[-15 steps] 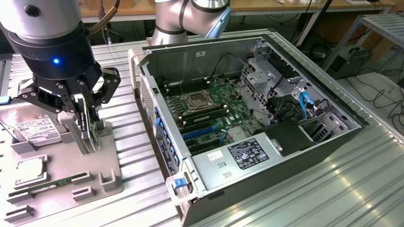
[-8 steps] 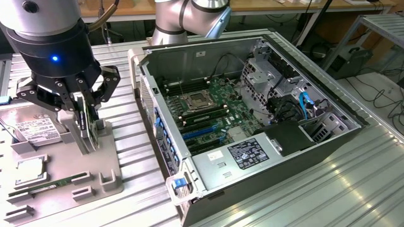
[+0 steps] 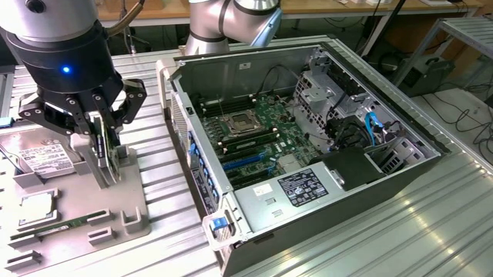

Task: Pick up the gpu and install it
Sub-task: 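Pick up the gpu and move the gpu toward the slot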

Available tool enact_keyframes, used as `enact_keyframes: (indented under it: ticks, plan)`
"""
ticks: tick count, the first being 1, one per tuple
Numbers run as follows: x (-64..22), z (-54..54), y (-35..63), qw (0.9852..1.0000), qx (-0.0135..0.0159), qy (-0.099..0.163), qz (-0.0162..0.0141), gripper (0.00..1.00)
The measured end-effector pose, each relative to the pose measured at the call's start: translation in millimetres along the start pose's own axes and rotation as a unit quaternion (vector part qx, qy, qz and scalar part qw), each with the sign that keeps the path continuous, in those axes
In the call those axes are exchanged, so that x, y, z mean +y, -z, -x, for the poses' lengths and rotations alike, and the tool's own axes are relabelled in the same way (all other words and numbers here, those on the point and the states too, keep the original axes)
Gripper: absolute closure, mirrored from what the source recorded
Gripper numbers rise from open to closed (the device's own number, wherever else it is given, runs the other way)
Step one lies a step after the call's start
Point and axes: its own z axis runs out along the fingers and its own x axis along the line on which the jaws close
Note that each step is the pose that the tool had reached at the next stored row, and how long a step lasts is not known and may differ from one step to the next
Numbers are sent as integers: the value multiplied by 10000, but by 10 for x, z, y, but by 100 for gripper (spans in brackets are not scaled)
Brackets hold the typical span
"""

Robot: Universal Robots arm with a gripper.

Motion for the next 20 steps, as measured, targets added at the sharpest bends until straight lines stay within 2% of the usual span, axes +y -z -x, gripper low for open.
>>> enact_keyframes:
  ticks: [20]
  plan:
    - [-19, 1, 57, 10000, 0, 0, 2, 72]
